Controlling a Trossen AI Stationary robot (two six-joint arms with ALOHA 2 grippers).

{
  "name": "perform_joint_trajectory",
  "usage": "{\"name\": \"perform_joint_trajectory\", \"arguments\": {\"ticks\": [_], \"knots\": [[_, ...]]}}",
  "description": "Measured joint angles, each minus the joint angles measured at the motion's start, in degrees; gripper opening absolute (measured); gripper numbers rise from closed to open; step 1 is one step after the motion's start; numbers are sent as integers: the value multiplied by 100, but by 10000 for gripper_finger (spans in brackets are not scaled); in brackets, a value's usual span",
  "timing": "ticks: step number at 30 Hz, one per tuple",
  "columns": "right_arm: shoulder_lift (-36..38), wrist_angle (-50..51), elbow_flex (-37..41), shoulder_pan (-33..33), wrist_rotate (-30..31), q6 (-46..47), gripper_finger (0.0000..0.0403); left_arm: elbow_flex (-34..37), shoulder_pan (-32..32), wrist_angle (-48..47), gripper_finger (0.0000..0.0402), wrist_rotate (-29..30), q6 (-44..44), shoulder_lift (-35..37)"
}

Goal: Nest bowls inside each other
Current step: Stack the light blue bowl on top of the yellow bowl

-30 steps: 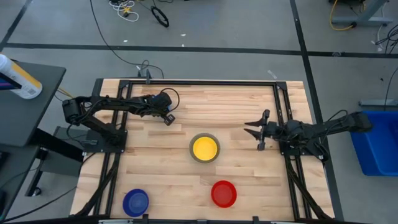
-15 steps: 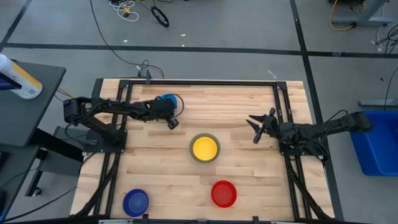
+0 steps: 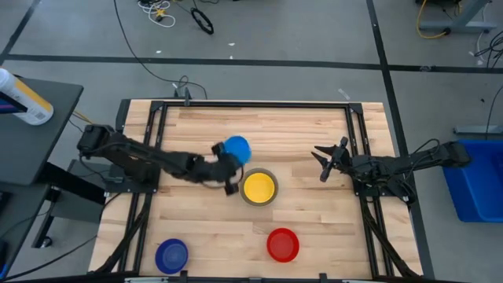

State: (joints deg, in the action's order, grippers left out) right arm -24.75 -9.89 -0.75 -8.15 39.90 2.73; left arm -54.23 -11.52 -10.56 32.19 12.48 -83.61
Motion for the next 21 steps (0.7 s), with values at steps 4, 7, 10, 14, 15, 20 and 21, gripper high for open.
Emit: {"name": "perform_joint_trajectory", "arguments": {"ticks": [4, 7, 10, 14, 15, 20, 21], "knots": [[0, -7, 0, 1, -5, 6, 131, -154, -517, 281, 6, -159, -143, 2], [0, -31, 0, -1, -5, 8, 129, -167, -662, 598, 6, -402, -135, -160], [3, -68, 0, 1, -90, 40, 130, -166, -675, 894, 6, -794, -115, -595], [9, -83, 0, -1, -276, 128, 133, -546, -601, 671, 6, -1065, -113, -1274], [11, -89, 0, -1, -343, 132, 133, -684, -584, 598, 6, -1087, -113, -1418], [9, -103, 0, -1, -577, 185, 131, -1354, -573, -123, 6, -1265, -141, -1842], [11, -93, 0, -3, -573, 231, 131, -1458, -574, -195, 6, -1309, -152, -1905]]}}
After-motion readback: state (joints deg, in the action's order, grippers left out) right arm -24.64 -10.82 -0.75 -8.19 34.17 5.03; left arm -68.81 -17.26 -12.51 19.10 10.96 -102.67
